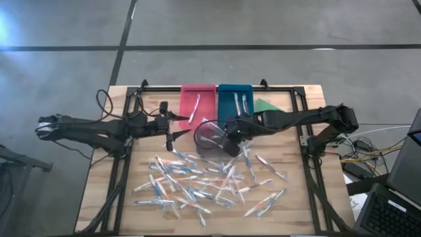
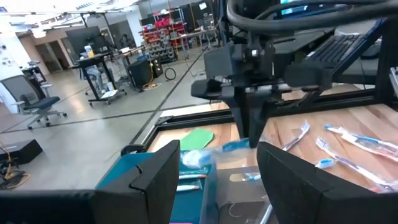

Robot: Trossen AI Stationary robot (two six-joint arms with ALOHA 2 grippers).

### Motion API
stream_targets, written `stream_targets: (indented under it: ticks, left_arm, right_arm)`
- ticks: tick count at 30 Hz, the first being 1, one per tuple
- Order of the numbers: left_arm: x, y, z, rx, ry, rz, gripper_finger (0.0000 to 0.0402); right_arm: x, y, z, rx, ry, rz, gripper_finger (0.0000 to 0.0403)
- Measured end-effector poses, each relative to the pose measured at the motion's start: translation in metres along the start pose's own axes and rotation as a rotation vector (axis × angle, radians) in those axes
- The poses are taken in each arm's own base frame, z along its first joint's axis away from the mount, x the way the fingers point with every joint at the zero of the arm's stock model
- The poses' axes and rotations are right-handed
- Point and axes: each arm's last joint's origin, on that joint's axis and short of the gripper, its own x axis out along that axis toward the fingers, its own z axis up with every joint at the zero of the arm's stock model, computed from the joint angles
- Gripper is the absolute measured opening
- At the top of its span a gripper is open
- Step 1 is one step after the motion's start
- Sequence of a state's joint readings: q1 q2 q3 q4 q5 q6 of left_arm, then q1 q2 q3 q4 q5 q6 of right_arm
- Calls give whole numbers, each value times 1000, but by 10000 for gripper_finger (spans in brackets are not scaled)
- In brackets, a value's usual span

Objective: Pick & Place Toothbrushes
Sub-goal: Put the blue toothbrush into the transparent gray bin

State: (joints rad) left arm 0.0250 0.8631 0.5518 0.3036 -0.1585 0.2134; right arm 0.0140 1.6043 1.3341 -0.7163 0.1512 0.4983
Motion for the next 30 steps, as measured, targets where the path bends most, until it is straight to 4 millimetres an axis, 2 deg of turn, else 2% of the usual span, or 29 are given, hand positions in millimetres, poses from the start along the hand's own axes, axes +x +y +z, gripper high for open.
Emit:
stream_targets:
  ticks: [3,30]
  left_arm:
    - [1,0,-1,-1,4,-1,218]
    - [3,-1,-3,2,16,-4,218]
  right_arm:
    - [12,-1,0,-6,27,-9,23]
    - [78,-5,-12,-13,185,-82,23]
